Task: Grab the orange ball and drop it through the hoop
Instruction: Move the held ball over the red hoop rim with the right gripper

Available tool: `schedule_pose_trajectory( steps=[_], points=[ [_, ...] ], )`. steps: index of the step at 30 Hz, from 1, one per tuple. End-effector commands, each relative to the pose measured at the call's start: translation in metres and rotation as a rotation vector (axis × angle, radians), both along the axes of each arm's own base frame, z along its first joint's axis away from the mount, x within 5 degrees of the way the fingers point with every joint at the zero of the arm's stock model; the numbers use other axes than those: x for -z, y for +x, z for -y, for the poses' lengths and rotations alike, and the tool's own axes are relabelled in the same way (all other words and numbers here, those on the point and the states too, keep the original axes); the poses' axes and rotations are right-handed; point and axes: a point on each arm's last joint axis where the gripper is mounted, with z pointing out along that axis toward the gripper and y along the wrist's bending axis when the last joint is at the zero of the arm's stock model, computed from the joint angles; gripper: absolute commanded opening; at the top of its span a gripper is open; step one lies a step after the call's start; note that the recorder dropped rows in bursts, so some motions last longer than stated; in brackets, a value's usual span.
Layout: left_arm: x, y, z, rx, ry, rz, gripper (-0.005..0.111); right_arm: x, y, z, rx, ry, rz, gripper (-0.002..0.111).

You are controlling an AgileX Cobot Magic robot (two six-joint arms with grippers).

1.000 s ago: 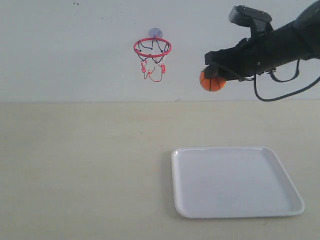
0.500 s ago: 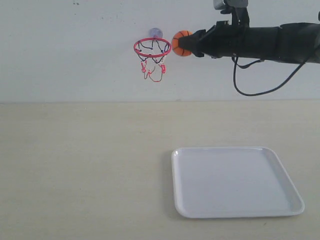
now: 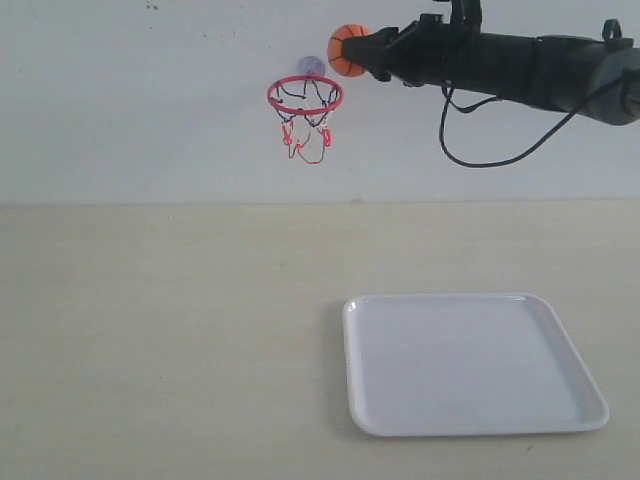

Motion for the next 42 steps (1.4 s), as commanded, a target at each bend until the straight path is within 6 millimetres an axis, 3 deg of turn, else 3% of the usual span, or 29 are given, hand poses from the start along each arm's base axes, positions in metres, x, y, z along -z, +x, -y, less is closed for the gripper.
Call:
schedule_pose_trajectory(
  steps=[1,17,22,26,42],
  points=[
    [0.001,0.0,0.0,0.0,-0.013,-0.002,0.004,-0.001,0.005,-0.008,-0.025,0.034,0.008,0.0],
    [0.001,0.0,0.0,0.0,-0.013,-0.002,0.004,0.012,0.004,-0.052,-0.024,-0.026,0.063,0.0],
    [0.001,0.0,0.0,0.0,-0.013,-0.002,0.004,0.013,0.005,-0.053,0.0,-0.033,0.06,0.0],
    [0.001,0.0,0.0,0.0,-0.013,-0.002,0.004,0.015,0.01,-0.056,0.113,-0.063,0.044,0.0],
    [0.001,0.0,0.0,0.0,-0.013,-0.002,0.004,0.016,0.012,-0.054,0.152,-0.085,0.053,0.0]
  ],
)
